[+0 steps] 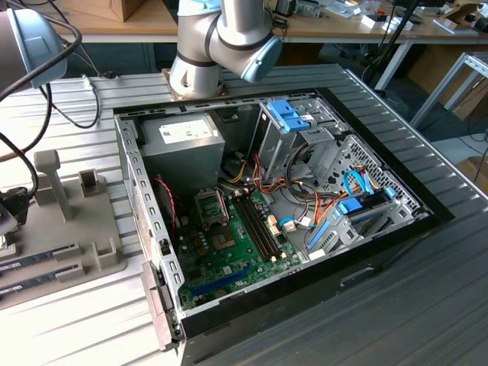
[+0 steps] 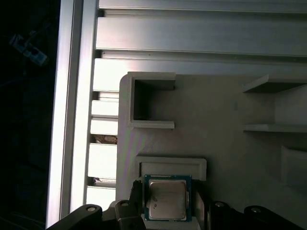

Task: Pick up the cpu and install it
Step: 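Pick up the cpu and move it towards the insertion slot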

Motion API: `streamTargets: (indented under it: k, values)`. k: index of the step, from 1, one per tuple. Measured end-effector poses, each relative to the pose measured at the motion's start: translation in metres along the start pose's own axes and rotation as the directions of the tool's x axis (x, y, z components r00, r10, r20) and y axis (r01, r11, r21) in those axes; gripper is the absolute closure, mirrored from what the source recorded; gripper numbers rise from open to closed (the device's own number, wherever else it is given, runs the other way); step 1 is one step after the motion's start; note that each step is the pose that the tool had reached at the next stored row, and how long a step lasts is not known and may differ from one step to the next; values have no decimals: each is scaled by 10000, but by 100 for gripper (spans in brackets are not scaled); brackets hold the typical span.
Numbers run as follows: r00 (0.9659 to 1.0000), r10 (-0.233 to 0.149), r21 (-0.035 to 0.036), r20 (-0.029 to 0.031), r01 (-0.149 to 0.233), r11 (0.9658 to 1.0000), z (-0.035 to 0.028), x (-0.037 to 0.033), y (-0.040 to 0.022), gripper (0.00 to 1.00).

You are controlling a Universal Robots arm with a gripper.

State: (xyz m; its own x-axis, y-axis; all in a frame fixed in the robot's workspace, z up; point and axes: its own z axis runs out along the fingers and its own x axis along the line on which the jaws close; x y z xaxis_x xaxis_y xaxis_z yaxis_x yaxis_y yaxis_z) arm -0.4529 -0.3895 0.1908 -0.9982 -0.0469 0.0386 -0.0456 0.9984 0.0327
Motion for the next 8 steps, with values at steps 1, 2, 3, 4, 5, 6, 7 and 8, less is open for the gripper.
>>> streamTargets:
  k: [1,2,3,4,5,6,7,8]
  values:
    - [10000,-1,0,1,1,10000,0,0,0,46]
    - [10000,-2,0,0,2,10000,0,0,0,46]
    - [10000,-2,0,0,2,10000,0,0,0,46]
    - [10000,-3,0,0,3,10000,0,0,0,46]
    - [10000,-4,1,0,4,10000,0,0,0,47]
    - [10000,-4,1,0,4,10000,0,0,0,53]
    - [10000,-5,0,0,5,10000,0,0,0,53]
    - [10000,-6,0,0,6,10000,0,0,0,53]
